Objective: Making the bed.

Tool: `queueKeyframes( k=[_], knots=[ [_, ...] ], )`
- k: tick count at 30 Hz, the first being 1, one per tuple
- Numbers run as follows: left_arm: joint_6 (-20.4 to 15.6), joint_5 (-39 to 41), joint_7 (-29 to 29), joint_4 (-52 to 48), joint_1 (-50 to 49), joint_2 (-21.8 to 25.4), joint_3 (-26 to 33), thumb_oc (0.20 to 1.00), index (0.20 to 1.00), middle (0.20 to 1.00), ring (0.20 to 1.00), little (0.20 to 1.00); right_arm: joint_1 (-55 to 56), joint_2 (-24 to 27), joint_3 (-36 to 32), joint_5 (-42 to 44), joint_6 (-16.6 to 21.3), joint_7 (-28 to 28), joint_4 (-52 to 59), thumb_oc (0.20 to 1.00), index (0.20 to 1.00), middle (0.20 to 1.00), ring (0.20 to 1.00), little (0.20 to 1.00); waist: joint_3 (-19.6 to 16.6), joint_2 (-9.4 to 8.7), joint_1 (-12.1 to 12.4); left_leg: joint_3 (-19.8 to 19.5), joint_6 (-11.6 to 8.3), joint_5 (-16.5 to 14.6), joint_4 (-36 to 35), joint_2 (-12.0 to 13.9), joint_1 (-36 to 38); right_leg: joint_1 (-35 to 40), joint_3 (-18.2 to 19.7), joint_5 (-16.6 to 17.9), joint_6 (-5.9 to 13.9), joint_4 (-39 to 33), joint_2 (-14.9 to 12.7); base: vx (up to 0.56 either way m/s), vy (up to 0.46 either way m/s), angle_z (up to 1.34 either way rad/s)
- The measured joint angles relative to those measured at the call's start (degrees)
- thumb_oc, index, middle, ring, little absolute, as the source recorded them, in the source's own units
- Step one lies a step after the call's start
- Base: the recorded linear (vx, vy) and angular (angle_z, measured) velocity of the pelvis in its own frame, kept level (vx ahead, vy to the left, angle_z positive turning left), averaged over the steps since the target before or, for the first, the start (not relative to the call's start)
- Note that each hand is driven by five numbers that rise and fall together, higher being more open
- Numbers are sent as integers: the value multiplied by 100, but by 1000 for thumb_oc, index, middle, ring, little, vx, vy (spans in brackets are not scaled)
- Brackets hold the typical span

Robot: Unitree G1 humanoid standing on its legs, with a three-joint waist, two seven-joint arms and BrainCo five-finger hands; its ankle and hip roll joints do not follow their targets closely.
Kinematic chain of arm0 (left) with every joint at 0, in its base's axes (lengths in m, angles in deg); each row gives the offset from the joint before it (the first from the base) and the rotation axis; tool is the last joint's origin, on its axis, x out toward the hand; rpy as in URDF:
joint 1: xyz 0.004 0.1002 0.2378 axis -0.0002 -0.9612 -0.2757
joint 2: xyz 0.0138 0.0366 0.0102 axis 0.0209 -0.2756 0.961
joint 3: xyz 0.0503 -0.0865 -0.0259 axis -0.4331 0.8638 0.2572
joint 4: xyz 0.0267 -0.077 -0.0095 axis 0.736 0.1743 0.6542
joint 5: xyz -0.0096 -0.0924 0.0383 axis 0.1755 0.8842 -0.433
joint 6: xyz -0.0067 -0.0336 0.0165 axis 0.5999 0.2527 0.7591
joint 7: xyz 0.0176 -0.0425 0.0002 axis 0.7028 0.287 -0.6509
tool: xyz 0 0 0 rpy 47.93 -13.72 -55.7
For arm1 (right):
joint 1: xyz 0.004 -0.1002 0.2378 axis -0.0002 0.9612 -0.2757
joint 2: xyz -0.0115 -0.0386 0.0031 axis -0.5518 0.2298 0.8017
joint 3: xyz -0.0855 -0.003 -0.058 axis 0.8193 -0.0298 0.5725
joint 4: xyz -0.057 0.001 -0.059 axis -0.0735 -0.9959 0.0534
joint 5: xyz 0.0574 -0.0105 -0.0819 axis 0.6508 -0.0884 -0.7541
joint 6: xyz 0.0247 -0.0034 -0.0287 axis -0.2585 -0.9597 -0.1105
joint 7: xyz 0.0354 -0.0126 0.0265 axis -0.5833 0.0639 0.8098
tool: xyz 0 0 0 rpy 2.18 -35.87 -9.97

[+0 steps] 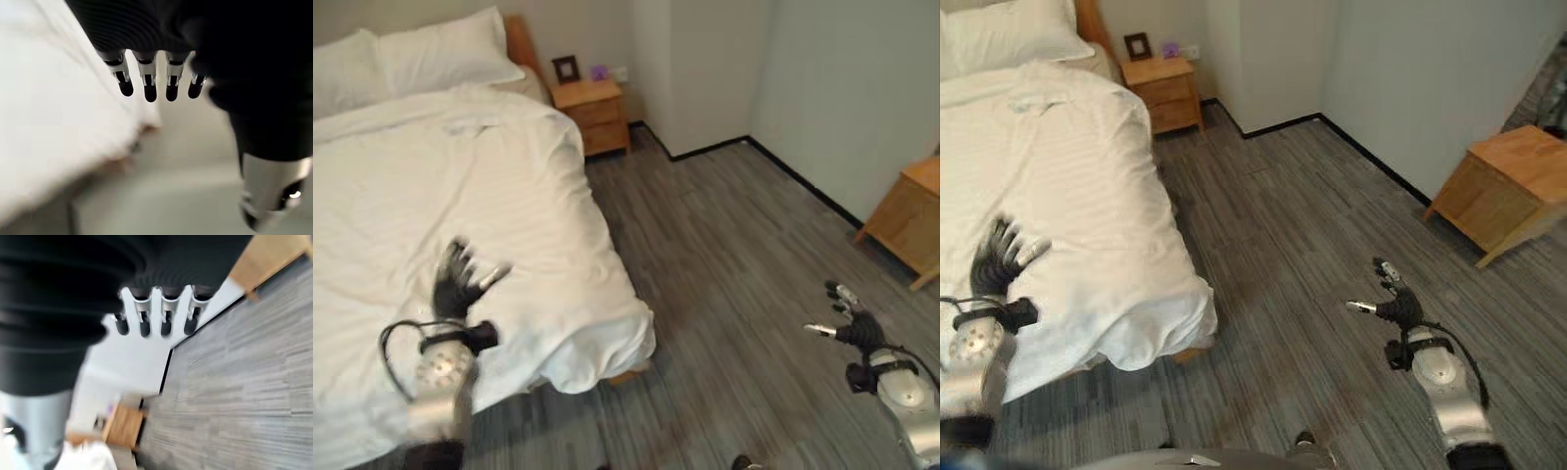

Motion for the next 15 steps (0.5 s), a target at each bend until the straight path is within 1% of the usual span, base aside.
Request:
queueKeyframes(
  k=[1, 2, 3, 4, 5, 6, 7, 8, 9, 10, 11, 12, 13, 14, 15],
  knots=[
    [253, -16, 27, 899, 50, -34, -249, 1000, 1000, 1000, 1000, 1000, -84, -141, 504, -27, -305, 75, 22, 1000, 1000, 1000, 1000, 1000, 66, -142, 174, -914, 32, 18, 707, 121, -46, -134, 329, -193, -156, 250, -11, -74, -365, -137],
    [350, -11, -55, 1360, 231, 62, -199, 1000, 1000, 1000, 1000, 1000, -133, -106, 682, -32, -317, 128, 264, 1000, 1000, 1000, 1000, 1000, 141, -236, 353, -1734, 111, 65, 1260, 130, -198, -313, 701, -253, -279, 508, -6, 6, -363, -182],
    [382, 2, -149, 1730, 360, 93, -127, 1000, 1000, 1000, 1000, 1000, -236, -116, 806, -30, -285, 163, 479, 1000, 1000, 1000, 1000, 1000, 187, -391, 521, -2577, 256, -5, 1751, -11, -496, -453, 1081, -216, -459, 580, -8, 69, -163, -165],
    [416, -5, -205, 2164, 528, 154, -97, 1000, 1000, 1000, 1000, 1000, -345, -112, 831, -29, -173, 188, 630, 1000, 1000, 1000, 1000, 1000, 216, -531, 563, -3174, -14, -354, 1676, -320, -609, -405, 1075, -102, -422, 400, -146, 158, -278, -125],
    [451, -6, -231, 2353, 614, 141, -142, 1000, 1000, 1000, 1000, 1000, -466, -56, 859, -29, -148, 203, 619, 1000, 1000, 1000, 1000, 1000, 247, -584, 463, -3420, -48, -524, 1461, -576, -655, -336, 1062, -62, -439, 265, -172, 89, -105, -70],
    [498, -8, -254, 2514, 749, 145, -353, 1000, 1000, 1000, 1000, 1000, -514, 40, 839, -30, -156, 213, 588, 1000, 1000, 1000, 1000, 1000, 256, -618, 444, -3750, -58, -572, 1138, -966, -718, -310, 1114, -31, -468, 142, -199, 201, -184, -68],
    [526, -28, -207, 2500, 882, 145, -787, 1000, 1000, 1000, 1000, 1000, -655, 290, 864, -33, -169, 213, 604, 1000, 1000, 1000, 1000, 1000, 263, -604, 422, -3569, 68, -615, 879, -1570, -921, -316, 1032, 3, -431, 75, -169, 173, -109, -76],
    [531, -119, -184, 2495, 948, 135, -928, 1000, 1000, 1000, 1000, 1000, -675, 371, 897, -43, -170, 208, 659, 1000, 1000, 1000, 1000, 1000, 250, -448, 399, -3390, 258, -752, 784, -1739, -1069, -317, 999, 5, -404, 42, -30, 245, -146, -82],
    [530, -128, -179, 2498, 1012, 155, -1004, 1000, 1000, 1000, 1000, 1000, -668, 397, 945, -73, -170, 195, 733, 1000, 1000, 1000, 1000, 1000, 220, -320, 376, -3561, 764, -823, 821, -1819, -1194, -367, 1070, 22, -371, -34, 134, 220, -108, -79],
    [534, -138, -178, 2545, 1002, 133, -1006, 1000, 1000, 1000, 1000, 1000, -721, 394, 1121, -79, -167, 174, 759, 1000, 1000, 1000, 1000, 1000, 206, -208, 532, -3446, 758, -889, 828, -1616, -1321, -632, 1141, -76, -364, 462, 338, 251, -91, -99],
    [593, -159, -191, 2464, 998, 194, -1051, 1000, 1000, 1000, 1000, 1000, -812, 312, 1291, -108, -179, 175, 761, 1000, 1000, 1000, 1000, 1000, 197, -249, 646, -3360, 690, -959, 838, -1510, -1423, -1169, 1007, -739, -408, 2022, 463, 280, -58, -85],
    [598, -177, -191, 2355, 940, 350, -1137, 1000, 1000, 1000, 1000, 1000, -888, 194, 1392, -134, -177, 176, 769, 1000, 1000, 1000, 1000, 1000, 196, -419, 644, -3410, 627, -994, 861, -1556, -1451, -1164, 971, -1193, -408, 2501, 461, 375, -8, -32],
    [629, -181, -188, 2321, 942, 501, -1222, 1000, 1000, 1000, 1000, 1000, -976, 84, 1395, -156, -175, 169, 781, 1000, 1000, 1000, 1000, 1000, 263, -674, 643, -3407, 551, -947, 1073, -1711, -1499, -788, 1024, -1380, -490, 2192, 398, 438, 38, 5],
    [645, -191, -186, 2339, 999, 584, -1260, 1000, 1000, 1000, 1000, 1000, -1084, 41, 1381, -226, -172, 166, 778, 1000, 1000, 1000, 1000, 1000, 367, -850, 663, -3340, 555, -978, 1425, -1864, -1664, -443, 1298, -1633, -641, 1600, 371, 522, 40, -57],
    [768, -216, -219, 2471, 999, 442, -1320, 1000, 1000, 1000, 1000, 1000, -1397, -18, 1373, -314, -206, 143, 657, 1000, 1000, 1000, 1000, 1000, 498, -666, 993, -3612, 610, -1093, 1613, -1925, -1850, -281, 1714, -1366, -647, 1163, 529, 462, 26, -84]
  ],
)
